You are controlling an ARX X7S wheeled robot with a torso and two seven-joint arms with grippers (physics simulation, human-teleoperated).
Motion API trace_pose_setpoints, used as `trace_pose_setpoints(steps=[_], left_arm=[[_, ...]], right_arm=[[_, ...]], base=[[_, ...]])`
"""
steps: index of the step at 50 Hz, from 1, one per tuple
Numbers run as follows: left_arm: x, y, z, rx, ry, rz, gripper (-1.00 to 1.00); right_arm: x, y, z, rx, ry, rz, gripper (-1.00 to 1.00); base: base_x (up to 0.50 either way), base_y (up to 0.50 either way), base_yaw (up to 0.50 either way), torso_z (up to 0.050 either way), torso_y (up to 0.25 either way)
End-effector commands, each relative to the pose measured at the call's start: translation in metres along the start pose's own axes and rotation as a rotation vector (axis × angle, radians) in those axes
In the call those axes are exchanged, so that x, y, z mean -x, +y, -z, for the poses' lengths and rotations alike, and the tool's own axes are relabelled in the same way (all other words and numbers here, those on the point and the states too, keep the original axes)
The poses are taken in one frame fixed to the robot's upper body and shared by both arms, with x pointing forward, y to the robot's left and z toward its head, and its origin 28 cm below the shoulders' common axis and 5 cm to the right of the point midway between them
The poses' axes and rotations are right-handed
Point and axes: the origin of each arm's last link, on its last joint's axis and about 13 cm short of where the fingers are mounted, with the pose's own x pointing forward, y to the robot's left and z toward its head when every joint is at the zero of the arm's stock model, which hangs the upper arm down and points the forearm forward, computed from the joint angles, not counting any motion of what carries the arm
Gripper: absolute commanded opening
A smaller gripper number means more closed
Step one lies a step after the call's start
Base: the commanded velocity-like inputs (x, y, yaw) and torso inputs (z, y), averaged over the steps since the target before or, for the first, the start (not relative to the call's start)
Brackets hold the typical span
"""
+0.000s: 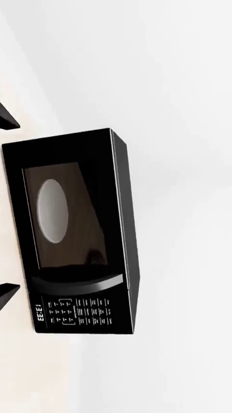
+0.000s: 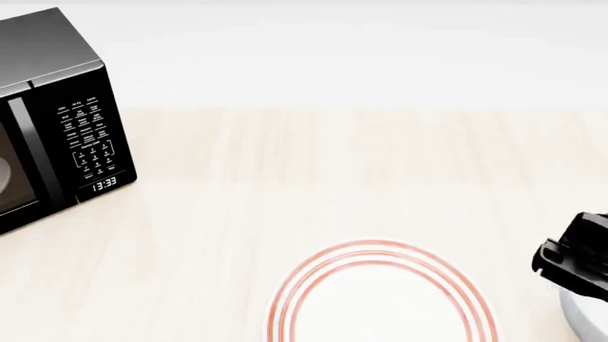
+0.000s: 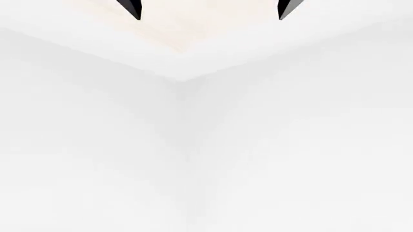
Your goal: Put the white bowl to the right of the plate.
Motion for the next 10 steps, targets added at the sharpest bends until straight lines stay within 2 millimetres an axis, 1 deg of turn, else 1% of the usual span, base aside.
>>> trace_pose_setpoints(steps=[1, 4, 5, 6, 7, 8, 9, 10], left_arm=[[0.025, -0.01, -0.002, -0.012, -0.087, 0.129, 1.0], [0.035, -0.012, -0.002, -0.022, -0.116, 0.18, 1.0], [0.038, -0.014, -0.002, -0.022, -0.123, 0.198, 1.0], [0.04, -0.014, -0.002, -0.021, -0.125, 0.204, 1.0], [0.044, -0.015, -0.002, -0.027, -0.142, 0.223, 1.0], [0.045, -0.016, -0.003, -0.027, -0.143, 0.226, 1.0], [0.05, -0.017, -0.003, -0.027, -0.155, 0.245, 1.0], [0.052, -0.017, -0.003, -0.03, -0.161, 0.256, 1.0]], right_arm=[[0.079, 0.015, 0.049, -0.004, -0.19, -0.188, 1.0], [0.099, 0.012, 0.063, -0.018, -0.294, -0.234, 1.0], [0.111, 0.01, 0.069, -0.022, -0.364, -0.281, 1.0], [0.115, 0.009, 0.072, -0.019, -0.389, -0.297, 1.0], [0.125, 0.006, 0.076, -0.039, -0.424, -0.335, 1.0], [0.128, 0.005, 0.078, -0.036, -0.459, -0.339, 1.0], [0.136, 0.003, 0.083, -0.048, -0.511, -0.357, 1.0], [0.139, 0.002, 0.085, -0.052, -0.526, -0.361, 1.0]], base=[[0.0, 0.0, 0.0, 0.0, 0.0], [0.0, 0.0, 0.0, 0.0, 0.0], [0.0, 0.0, 0.0, 0.0, 0.0], [0.0, 0.0, 0.0, 0.0, 0.0], [0.0, 0.0, 0.0, 0.0, 0.0], [0.0, 0.0, 0.0, 0.0, 0.0], [0.0, 0.0, 0.0, 0.0, 0.0], [0.0, 0.0, 0.0, 0.0, 0.0]])
